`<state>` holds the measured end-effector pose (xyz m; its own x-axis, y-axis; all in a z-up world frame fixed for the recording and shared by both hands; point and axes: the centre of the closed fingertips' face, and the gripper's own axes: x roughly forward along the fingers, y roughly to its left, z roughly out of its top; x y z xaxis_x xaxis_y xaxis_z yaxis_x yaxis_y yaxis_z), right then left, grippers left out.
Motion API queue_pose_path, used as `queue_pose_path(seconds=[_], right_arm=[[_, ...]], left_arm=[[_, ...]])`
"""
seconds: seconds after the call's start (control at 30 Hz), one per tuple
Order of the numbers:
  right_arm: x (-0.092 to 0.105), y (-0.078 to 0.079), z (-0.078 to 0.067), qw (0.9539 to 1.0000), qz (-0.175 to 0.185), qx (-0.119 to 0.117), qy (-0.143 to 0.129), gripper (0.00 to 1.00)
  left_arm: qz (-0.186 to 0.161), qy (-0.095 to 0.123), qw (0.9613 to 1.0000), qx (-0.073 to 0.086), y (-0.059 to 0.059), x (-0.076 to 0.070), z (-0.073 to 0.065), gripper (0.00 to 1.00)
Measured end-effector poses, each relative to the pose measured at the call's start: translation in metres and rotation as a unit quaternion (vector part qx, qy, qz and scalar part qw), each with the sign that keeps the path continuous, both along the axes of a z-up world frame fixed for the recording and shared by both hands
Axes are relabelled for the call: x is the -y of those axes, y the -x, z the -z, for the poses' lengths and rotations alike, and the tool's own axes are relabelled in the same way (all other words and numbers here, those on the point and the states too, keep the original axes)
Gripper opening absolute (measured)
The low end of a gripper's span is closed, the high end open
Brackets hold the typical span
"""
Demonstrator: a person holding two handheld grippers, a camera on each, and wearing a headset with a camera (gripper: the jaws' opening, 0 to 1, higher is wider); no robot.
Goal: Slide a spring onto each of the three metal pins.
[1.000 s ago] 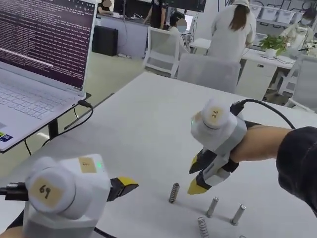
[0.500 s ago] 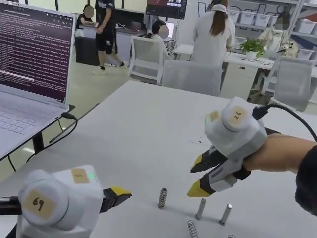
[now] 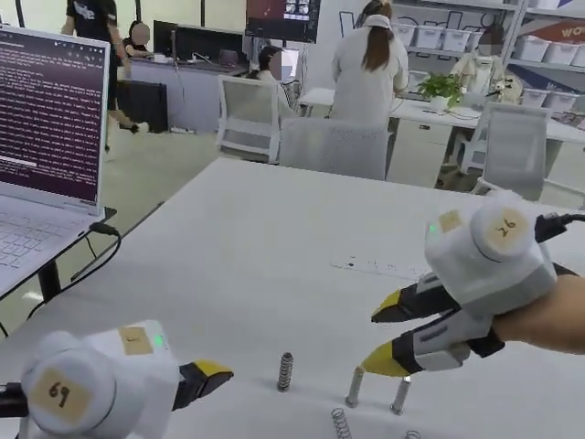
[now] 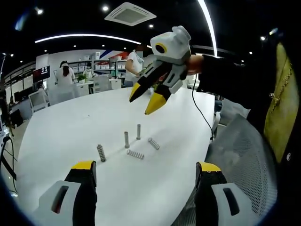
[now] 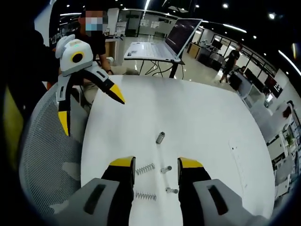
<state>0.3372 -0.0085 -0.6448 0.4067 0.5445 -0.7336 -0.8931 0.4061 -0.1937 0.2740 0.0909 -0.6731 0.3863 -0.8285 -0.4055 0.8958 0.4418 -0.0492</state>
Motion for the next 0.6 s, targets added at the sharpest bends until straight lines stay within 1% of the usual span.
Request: queue_pose_path(seconds=[0.13,0.3,0.37,0.5,0.6], right_arm=[[0.009,0.006,0.0,0.9998,0.017,0.002,-0.008,0.34],[0.014,0.018,0.011,0.9996,0.027,-0.006,-0.008,0.34],[0.015,0.022,0.016,0.9995,0.03,-0.01,-0.008,0.35],[0.014,0.029,0.031,0.999,0.035,-0.026,-0.009,0.35],[0.013,0.032,0.04,0.9986,0.039,-0.034,-0.007,0.34]], left_arm=[[0.001,-0.001,1.0,-0.001,0.002,0.001,0.0,0.84],[0.004,-0.002,1.0,-0.001,0.003,0.002,0.0,0.84],[0.005,-0.002,1.0,-0.001,0.003,0.003,0.0,0.84],[0.006,-0.001,1.0,-0.001,0.004,0.003,0.0,0.84],[0.005,0.0,1.0,-0.001,0.003,0.003,0.0,0.83]])
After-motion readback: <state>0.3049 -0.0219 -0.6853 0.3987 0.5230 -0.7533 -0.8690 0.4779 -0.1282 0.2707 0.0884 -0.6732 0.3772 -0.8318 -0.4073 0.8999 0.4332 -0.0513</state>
